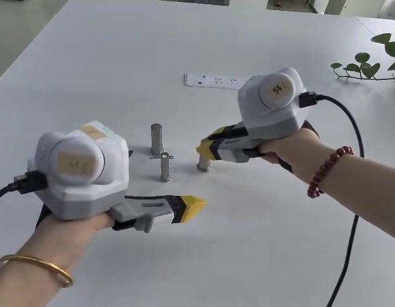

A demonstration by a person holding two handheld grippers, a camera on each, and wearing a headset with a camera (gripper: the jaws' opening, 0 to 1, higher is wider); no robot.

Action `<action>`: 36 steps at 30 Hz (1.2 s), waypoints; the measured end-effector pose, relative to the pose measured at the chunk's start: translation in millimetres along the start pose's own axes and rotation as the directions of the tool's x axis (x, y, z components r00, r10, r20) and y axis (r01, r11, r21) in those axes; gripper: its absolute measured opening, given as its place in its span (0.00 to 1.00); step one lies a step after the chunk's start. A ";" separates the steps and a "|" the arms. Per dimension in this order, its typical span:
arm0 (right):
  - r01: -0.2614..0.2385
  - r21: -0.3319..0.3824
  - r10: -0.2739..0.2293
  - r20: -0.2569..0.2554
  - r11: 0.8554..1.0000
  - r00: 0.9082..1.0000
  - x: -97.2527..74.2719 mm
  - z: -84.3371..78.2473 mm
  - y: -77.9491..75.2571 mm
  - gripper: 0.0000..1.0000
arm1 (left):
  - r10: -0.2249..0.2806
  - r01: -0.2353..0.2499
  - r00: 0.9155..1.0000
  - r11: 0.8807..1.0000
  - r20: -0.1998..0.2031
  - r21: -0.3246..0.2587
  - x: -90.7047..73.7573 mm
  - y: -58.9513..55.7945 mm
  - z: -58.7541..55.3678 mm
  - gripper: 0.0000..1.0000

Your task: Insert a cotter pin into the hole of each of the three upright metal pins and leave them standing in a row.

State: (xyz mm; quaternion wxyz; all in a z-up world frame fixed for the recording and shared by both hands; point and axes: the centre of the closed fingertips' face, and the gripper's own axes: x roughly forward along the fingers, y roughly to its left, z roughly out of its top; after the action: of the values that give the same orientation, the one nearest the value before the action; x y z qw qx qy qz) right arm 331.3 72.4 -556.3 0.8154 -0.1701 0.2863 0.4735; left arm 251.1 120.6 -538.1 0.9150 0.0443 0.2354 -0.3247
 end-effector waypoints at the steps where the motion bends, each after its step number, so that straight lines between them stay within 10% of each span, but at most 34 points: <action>1: 0.002 0.000 -0.002 0.000 1.000 1.000 -1.5 -1.0 0.4 0.08 | -0.001 0.001 1.000 1.000 0.000 0.000 -0.3 -0.7 -0.1 0.93; 36: 0.032 0.009 -0.032 -0.019 0.999 0.999 -19.4 -23.2 40.2 0.08 | -0.011 0.011 1.000 1.000 0.012 0.006 -7.7 -12.2 3.3 0.90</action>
State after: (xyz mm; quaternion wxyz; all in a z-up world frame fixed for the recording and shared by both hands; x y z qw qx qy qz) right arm 281.7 66.4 -562.4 0.8209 -0.1754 0.2935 0.4573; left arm 239.7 114.7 -530.8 0.9145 0.0436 0.2291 -0.3306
